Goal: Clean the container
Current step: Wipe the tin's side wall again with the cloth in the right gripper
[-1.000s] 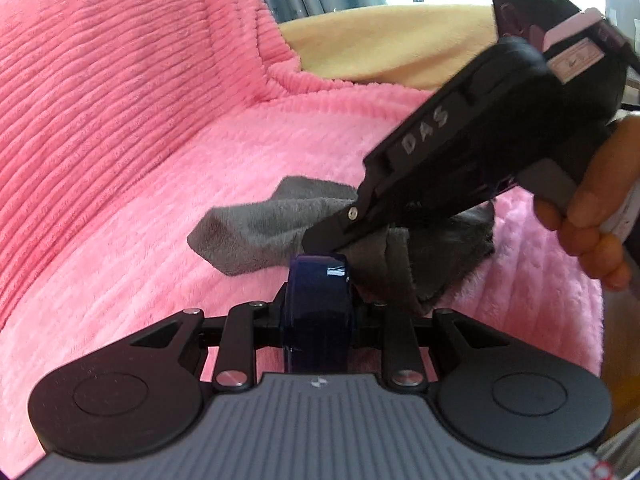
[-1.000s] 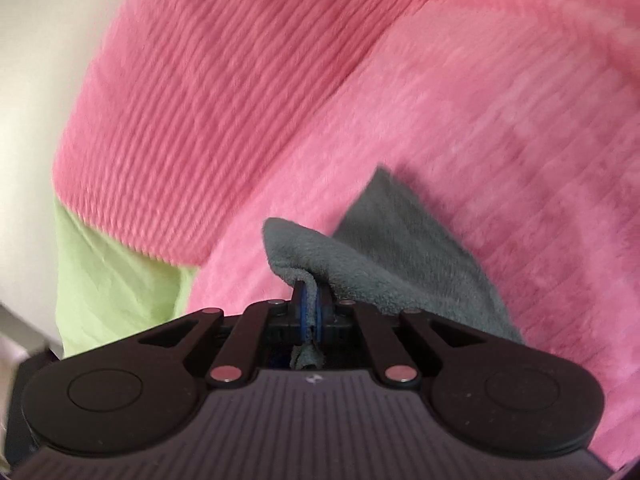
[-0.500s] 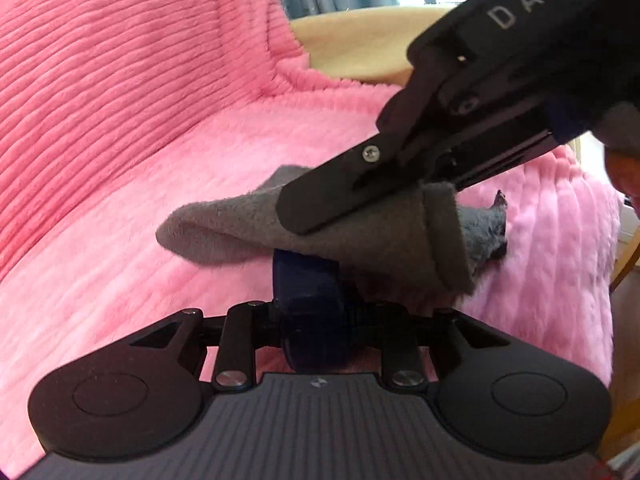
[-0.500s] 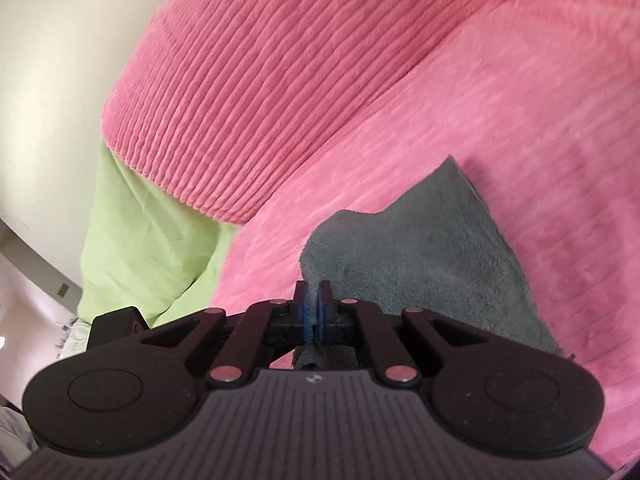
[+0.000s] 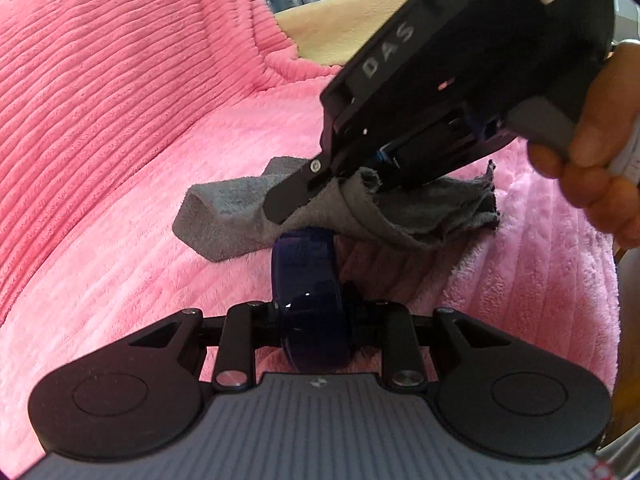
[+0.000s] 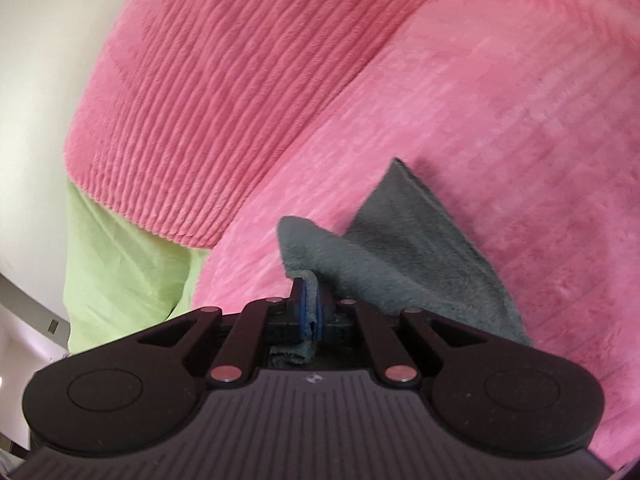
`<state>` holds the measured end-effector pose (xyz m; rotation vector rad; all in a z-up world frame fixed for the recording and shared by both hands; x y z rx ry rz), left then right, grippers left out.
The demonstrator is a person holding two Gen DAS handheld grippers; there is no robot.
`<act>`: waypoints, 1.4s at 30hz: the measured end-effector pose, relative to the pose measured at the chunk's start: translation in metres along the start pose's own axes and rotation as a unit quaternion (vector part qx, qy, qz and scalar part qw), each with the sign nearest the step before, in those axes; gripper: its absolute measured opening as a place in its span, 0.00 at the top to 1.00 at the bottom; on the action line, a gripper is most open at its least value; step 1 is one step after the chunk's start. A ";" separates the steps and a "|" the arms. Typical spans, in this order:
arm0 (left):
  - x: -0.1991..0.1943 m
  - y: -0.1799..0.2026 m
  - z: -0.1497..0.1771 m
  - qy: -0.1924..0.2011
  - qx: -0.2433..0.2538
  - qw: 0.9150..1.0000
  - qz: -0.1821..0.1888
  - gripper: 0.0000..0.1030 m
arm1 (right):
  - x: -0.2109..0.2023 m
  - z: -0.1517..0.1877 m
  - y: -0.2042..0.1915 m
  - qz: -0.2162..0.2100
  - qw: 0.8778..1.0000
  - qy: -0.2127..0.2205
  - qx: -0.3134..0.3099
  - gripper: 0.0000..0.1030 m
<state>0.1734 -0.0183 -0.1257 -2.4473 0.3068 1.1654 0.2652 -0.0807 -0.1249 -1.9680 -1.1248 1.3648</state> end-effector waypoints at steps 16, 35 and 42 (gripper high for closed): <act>-0.021 -0.014 -0.013 0.024 -0.012 1.000 0.011 0.71 | -0.013 0.003 0.003 0.010 0.999 0.042 0.016 0.98; -0.002 -0.020 -0.006 0.001 -0.044 0.999 -0.007 0.47 | -0.027 0.017 -0.039 -0.017 0.999 0.019 -0.038 0.96; -0.022 -0.015 -0.006 0.024 -0.012 1.000 -0.013 0.71 | -0.025 0.019 -0.045 -0.010 0.999 -0.004 -0.050 0.96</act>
Point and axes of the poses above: each gripper's, at about its wrist camera, not at the fingertips, and x roughly the way its jaws point, y to its right, z to its underside, the point moved 7 cm from there along x, roughly the way its jaws point, and after that the axes turned 11 degrees about -y, right-handed, at the moved point
